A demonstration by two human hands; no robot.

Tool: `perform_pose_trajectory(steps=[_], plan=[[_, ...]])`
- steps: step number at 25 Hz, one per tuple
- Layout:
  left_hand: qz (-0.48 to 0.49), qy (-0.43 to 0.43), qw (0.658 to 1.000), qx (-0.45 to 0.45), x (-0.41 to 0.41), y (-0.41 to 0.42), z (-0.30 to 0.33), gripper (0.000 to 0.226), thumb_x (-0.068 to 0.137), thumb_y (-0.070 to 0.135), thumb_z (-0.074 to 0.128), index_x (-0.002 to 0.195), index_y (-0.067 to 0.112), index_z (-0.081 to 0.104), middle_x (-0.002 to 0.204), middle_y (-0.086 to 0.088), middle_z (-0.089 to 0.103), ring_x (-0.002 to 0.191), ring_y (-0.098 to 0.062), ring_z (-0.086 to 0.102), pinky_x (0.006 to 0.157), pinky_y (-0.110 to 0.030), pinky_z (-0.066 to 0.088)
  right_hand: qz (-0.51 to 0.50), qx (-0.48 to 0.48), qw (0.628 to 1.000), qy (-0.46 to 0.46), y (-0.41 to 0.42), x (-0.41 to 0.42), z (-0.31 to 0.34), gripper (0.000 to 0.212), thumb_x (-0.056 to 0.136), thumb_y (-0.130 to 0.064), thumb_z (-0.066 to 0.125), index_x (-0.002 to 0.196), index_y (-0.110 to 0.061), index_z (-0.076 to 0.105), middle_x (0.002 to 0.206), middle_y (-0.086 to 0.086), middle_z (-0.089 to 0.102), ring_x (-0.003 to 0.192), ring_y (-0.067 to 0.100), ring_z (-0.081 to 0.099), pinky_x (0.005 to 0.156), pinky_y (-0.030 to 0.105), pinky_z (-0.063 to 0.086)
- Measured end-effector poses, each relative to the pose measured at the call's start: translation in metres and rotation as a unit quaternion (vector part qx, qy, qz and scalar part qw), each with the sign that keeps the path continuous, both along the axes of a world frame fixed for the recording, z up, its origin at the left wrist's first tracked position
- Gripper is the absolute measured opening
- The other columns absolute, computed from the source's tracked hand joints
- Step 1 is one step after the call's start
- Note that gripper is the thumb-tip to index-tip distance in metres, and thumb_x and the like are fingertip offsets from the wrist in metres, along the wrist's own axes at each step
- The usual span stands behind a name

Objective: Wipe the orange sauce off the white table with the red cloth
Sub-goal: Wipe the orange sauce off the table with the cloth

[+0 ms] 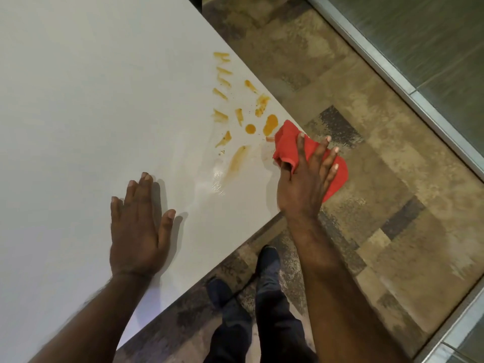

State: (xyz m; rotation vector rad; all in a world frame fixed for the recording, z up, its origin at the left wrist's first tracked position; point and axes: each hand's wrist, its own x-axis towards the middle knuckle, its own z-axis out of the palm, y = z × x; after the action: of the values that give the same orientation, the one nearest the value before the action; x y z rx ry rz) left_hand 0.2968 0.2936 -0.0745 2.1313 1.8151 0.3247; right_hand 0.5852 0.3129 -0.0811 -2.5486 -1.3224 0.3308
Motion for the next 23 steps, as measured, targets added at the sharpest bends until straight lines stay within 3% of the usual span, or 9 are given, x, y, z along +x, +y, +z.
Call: perform_pose_trajectory(steps=[4, 9, 16, 23], plan=[[0.004, 0.001, 1.0, -0.014, 0.0, 0.0, 0.001, 0.071, 0.097, 0.051, 0.029, 0.156, 0.014, 0.017, 0.162, -0.008, 0.024, 0.151, -0.024, 0.015, 0.122, -0.046, 0.002, 0.004, 0.006, 1.0, 0.007, 0.011, 0.004, 0.002, 0.061, 0.097, -0.045, 0.037, 0.152, -0.036, 0.012, 0.165, 0.008, 0.001, 0.151, 0.03, -0.006, 0.119, 0.045, -0.008], [0.004, -0.002, 1.0, -0.019, 0.001, 0.0, 0.001, 0.073, 0.096, 0.055, 0.027, 0.156, 0.016, 0.015, 0.163, -0.006, 0.022, 0.151, -0.023, 0.014, 0.123, -0.044, 0.0, 0.101, 0.008, 0.994, 0.035, 0.036, 0.002, 0.008, 0.06, 0.097, -0.047, 0.036, 0.152, -0.037, 0.016, 0.164, 0.005, 0.008, 0.151, 0.029, 0.0, 0.12, 0.043, -0.004], [-0.009, 0.019, 0.999, -0.025, 0.001, -0.001, 0.002, 0.074, 0.097, 0.059, 0.021, 0.158, 0.02, 0.006, 0.162, 0.0, 0.013, 0.151, -0.019, 0.007, 0.123, -0.043, 0.001, 0.227, -0.032, 0.973, 0.005, 0.019, -0.059, 0.011, 0.069, 0.095, -0.056, 0.033, 0.153, -0.035, 0.002, 0.164, 0.009, -0.005, 0.15, 0.032, -0.007, 0.12, 0.044, -0.008], [-0.007, 0.017, 1.0, -0.024, 0.005, -0.002, 0.006, 0.08, 0.096, 0.063, 0.015, 0.157, 0.011, 0.014, 0.161, -0.011, 0.024, 0.15, -0.026, 0.014, 0.123, -0.041, 0.004, 0.261, -0.02, 0.965, 0.031, -0.027, -0.065, 0.012, 0.073, 0.092, -0.046, 0.045, 0.153, -0.036, 0.008, 0.164, -0.001, -0.005, 0.15, 0.023, -0.014, 0.12, 0.038, -0.013]])
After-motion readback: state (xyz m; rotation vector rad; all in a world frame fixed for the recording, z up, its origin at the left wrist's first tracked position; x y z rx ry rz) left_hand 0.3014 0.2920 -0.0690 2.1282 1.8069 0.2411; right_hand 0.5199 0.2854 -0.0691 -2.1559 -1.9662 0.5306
